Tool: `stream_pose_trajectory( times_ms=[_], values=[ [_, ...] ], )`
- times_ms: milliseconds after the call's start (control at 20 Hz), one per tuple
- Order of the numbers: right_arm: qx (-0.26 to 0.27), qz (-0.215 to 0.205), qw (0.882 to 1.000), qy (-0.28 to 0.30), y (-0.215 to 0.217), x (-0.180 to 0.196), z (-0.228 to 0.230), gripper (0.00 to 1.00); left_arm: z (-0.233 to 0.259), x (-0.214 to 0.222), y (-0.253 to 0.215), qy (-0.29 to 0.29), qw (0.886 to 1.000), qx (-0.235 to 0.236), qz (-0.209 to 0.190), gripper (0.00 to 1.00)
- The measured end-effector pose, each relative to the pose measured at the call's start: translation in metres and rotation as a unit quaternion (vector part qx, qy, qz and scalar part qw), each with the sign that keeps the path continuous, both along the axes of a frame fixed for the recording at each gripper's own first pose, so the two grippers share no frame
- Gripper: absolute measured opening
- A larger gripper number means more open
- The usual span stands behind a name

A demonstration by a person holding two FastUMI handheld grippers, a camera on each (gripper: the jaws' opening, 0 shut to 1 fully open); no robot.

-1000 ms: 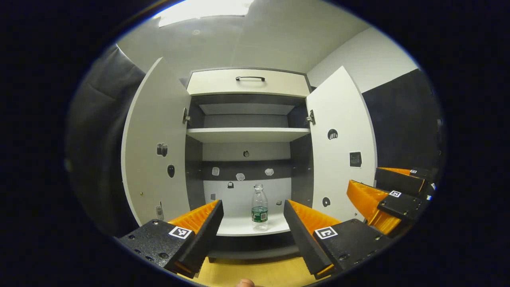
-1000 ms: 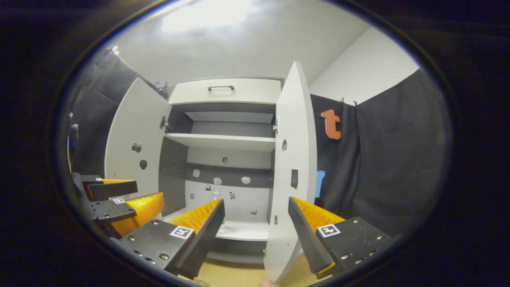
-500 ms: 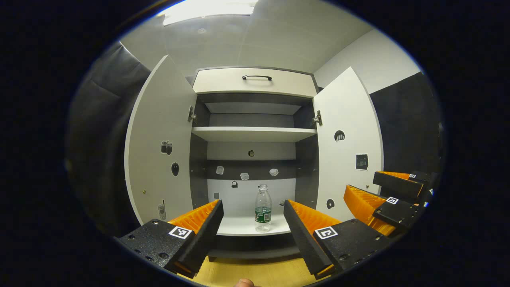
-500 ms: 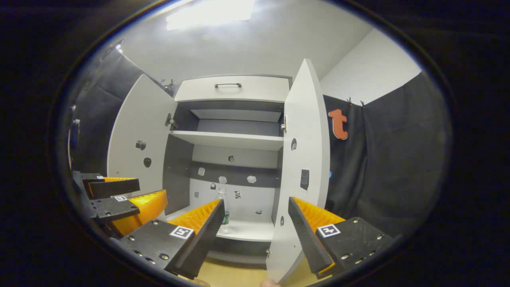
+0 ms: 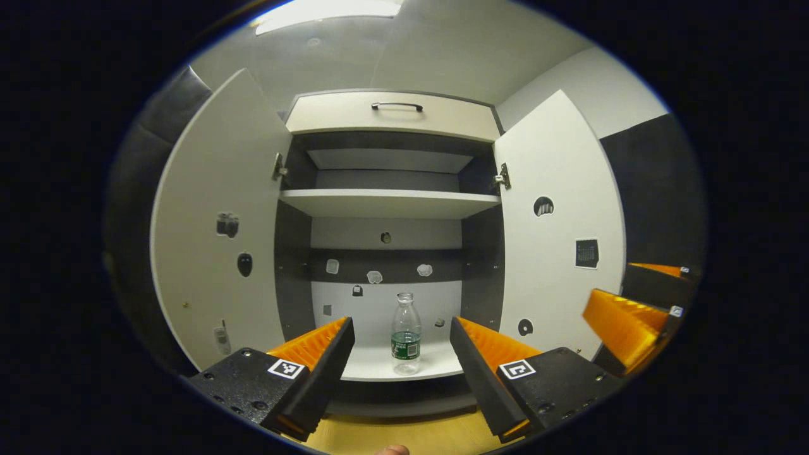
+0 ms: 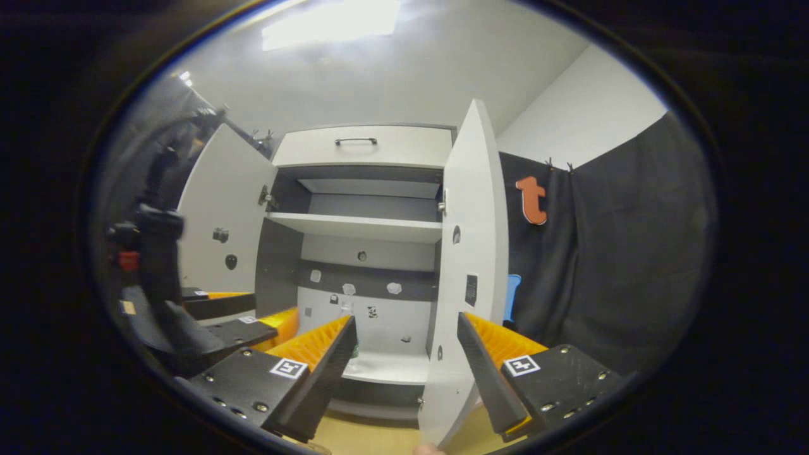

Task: Grasp the bottle in the cabinet with the left hand and place it on the coaster, then close the right door with the right hand and the left door with the left hand.

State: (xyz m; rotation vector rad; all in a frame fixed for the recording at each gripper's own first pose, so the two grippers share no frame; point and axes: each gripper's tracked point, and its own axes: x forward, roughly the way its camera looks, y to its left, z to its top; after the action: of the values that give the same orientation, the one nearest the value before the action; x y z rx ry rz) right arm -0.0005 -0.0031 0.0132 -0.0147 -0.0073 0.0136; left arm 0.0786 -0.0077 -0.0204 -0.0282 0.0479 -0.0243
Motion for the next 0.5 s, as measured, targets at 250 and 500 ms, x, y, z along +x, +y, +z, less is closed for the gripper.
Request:
stream_pose_trajectory(
  times_ms=[250,500],
  values=[
    [-0.029,-0.054,0.998,0.004,-0.039,-0.015,0.0,0.96,-0.034,0.081,-0.005,0.026,1.0,0.005,-0.003,0.96],
    [-0.061,-0.115,0.991,0.012,-0.079,-0.024,-0.001,0.97,-0.077,0.147,-0.005,0.067,0.998,0.007,0.004,0.97]
  ],
)
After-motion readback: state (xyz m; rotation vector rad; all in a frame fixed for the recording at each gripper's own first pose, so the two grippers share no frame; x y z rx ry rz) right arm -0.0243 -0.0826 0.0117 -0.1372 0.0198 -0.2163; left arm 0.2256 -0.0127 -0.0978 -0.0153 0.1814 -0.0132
